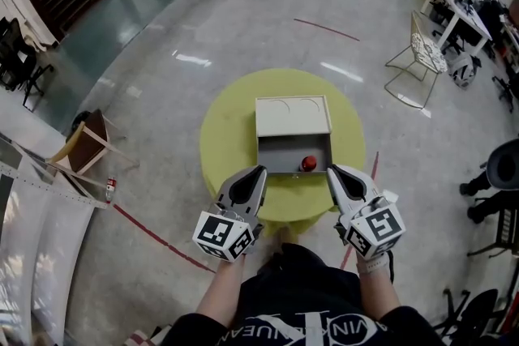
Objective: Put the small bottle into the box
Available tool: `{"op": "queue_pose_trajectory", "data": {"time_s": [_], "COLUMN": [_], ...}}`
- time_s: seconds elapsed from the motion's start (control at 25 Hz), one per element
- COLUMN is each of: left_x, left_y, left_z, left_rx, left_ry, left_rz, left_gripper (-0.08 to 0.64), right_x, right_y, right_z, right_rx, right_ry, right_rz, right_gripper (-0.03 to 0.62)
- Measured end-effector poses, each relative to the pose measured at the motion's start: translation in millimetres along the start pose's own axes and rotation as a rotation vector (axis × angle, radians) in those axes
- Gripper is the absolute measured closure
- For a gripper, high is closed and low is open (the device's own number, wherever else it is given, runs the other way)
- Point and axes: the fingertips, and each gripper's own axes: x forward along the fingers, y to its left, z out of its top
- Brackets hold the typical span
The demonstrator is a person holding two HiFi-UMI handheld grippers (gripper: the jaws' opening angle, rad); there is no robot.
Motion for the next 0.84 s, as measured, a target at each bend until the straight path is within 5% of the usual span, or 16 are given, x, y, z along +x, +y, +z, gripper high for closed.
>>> {"op": "queue_pose_trajectory", "data": {"time_s": [0.84], "left_x": [12.9], "left_y": [7.9], "left_z": [-13.3], "left_rx": [-0.015], "left_ry": [0.034], "left_rz": [0.022], "left_gripper": [0.538], "right_x": [9.1], "right_y": [-15.3], "right_z": [-12.3], "right_rx": [0.025], "right_ry": [0.035], "right_rz": [0.011], "right_gripper": [0.586]}}
